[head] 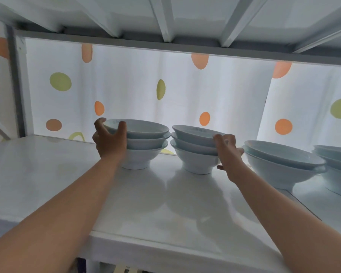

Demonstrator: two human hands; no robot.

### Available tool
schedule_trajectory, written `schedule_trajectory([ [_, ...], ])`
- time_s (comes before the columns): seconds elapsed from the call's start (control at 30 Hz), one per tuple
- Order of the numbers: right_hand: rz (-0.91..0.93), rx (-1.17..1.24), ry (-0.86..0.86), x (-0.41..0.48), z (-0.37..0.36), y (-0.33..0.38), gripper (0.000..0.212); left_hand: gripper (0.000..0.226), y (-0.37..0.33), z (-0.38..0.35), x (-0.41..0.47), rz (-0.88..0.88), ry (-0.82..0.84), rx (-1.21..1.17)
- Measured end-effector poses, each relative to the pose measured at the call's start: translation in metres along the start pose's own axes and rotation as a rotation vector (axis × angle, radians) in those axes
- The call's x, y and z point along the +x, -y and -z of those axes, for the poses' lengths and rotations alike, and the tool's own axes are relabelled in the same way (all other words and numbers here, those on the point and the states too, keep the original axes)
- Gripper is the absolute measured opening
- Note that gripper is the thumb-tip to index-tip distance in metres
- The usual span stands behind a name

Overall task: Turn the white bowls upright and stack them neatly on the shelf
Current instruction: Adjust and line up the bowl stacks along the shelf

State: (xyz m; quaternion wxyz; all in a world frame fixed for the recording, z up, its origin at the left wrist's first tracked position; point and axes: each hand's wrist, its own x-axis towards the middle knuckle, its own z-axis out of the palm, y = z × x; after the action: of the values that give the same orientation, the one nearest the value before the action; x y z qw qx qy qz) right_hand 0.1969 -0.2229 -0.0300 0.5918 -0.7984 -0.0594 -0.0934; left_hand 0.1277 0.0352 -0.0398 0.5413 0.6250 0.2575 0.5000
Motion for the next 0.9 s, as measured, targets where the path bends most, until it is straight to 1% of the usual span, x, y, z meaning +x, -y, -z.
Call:
schedule_trajectory([
  [0.1, -0.004, 0.019, -0.004, -0.005, -0.004, 0.001, 0.041, 0.056, 0.005, 0.004, 0.013, -0.001, 0.024, -0.037],
  [0.23, -0.026, -0.019, -0.060, -0.012, -0.012, 0.005, 0.041, 0.057, 0.011, 0.000, 0.021, 0.050, 0.059, -0.110],
  [0.37, -0.043, -0.008, -0.106, -0.018, -0.017, 0.012, 0.037, 0.061, 0.014, -0.008, 0.021, 0.049, 0.108, -0.062],
  [0.47, -0.032, -0.002, -0.113, -0.020, -0.018, 0.014, 0.038, 0.064, 0.016, -0.010, 0.022, 0.027, 0.128, -0.035],
  [0.57, 0.010, 0.027, -0.144, -0.021, -0.013, 0.011, 0.040, 0.061, 0.019, -0.005, 0.031, 0.061, 0.157, -0.088],
  [0.63, -0.023, 0.120, -0.200, -0.017, -0.009, 0.004, 0.038, 0.062, 0.017, 0.001, 0.043, 0.181, 0.162, -0.209],
  [0.7, -0.153, 0.304, -0.260, -0.008, -0.005, -0.005, 0.035, 0.057, 0.018, 0.005, 0.056, 0.318, 0.191, -0.310],
  [0.73, -0.233, 0.413, -0.255, -0.004, -0.004, -0.010, 0.036, 0.056, 0.020, 0.007, 0.060, 0.378, 0.247, -0.303],
  [0.8, -0.372, 0.569, -0.159, 0.001, -0.005, -0.019, 0.042, 0.057, 0.026, 0.008, 0.061, 0.459, 0.388, -0.283],
  [0.83, -0.400, 0.599, -0.099, 0.003, -0.007, -0.023, 0.045, 0.057, 0.029, 0.007, 0.058, 0.476, 0.439, -0.305],
  [0.9, -0.352, 0.619, -0.015, 0.006, -0.011, -0.029, 0.043, 0.059, 0.033, 0.006, 0.055, 0.461, 0.451, -0.343],
])
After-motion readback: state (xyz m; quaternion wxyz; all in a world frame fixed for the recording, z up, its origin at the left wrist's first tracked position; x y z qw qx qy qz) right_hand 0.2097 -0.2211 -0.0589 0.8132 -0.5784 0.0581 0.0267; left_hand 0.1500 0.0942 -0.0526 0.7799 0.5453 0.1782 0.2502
